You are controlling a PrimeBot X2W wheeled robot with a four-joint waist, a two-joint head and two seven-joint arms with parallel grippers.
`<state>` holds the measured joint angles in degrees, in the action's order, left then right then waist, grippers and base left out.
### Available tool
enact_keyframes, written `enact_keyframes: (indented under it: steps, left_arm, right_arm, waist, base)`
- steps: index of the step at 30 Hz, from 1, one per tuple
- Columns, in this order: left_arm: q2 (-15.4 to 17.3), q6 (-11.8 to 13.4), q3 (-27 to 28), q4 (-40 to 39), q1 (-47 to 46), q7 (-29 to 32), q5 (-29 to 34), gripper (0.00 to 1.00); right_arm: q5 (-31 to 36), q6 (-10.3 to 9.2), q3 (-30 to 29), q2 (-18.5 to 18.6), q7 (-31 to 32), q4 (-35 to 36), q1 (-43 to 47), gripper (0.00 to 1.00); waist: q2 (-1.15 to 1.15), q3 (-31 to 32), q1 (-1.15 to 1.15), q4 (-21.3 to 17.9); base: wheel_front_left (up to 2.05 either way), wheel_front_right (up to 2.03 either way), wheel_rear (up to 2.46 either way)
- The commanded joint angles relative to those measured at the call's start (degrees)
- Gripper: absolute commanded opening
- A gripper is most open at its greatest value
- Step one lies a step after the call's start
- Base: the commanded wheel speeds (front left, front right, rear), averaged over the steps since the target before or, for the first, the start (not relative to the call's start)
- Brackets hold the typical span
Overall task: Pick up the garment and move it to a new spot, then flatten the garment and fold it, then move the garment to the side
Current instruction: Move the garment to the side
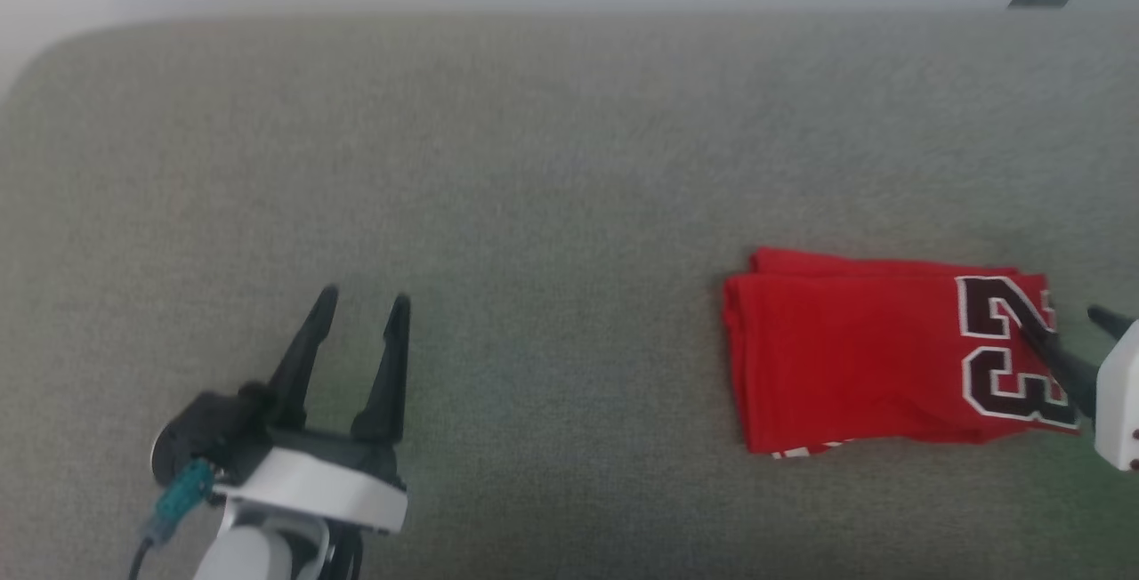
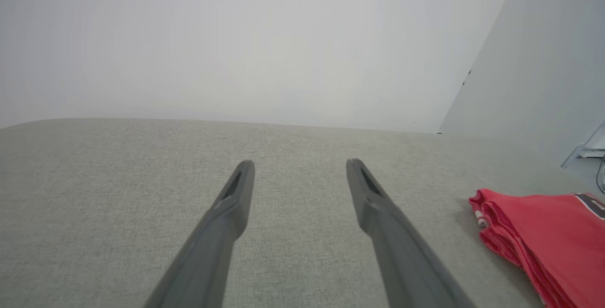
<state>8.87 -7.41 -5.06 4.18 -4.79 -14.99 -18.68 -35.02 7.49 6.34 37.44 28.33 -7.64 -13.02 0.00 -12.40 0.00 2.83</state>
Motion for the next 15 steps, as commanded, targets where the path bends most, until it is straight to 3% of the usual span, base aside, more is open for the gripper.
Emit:
enact_keyframes:
  steps: [1,6,13,14,15]
  left_arm:
    - [0.23,-0.08,-0.4,0.24,-1.8,-0.25,-0.9,1.0]
    - [0.46,-0.08,-1.64,0.48,-5.29,-0.25,-0.96,1.0]
    - [1.15,-0.08,-3.2,1.28,-8.96,-0.25,-1.05,1.0]
    - [1.29,-0.08,-3.32,1.47,-9.48,-0.25,-1.13,1.0]
    - [1.51,-0.08,-3.44,1.63,-9.86,-0.25,-1.14,1.0]
  right_arm:
    - [-2.28,-0.02,0.59,0.78,3.73,-0.59,-1.17,1.0]
    - [-8.85,-0.01,2.61,2.44,14.91,-0.98,-3.42,1.0]
    - [-9.81,-0.02,3.62,0.47,18.56,-2.78,-5.27,1.0]
    - [-9.64,-0.02,3.91,-0.07,18.24,-2.82,-5.4,0.5]
    - [-9.5,-0.02,4.11,-0.67,17.78,-3.04,-5.61,0.22]
  waist:
    - [0.0,-3.21,0.0,1.01]
    - [0.0,-6.64,0.0,1.33]
    - [0.0,-9.97,0.0,1.79]
    - [0.0,-10.34,0.0,1.68]
    - [0.0,-10.61,0.0,1.47]
  base:
    - [0.0,0.0,0.0]
    - [0.0,0.0,0.0]
    - [0.0,0.0,0.0]
    - [0.0,0.0,0.0]
    - [0.0,0.0,0.0]
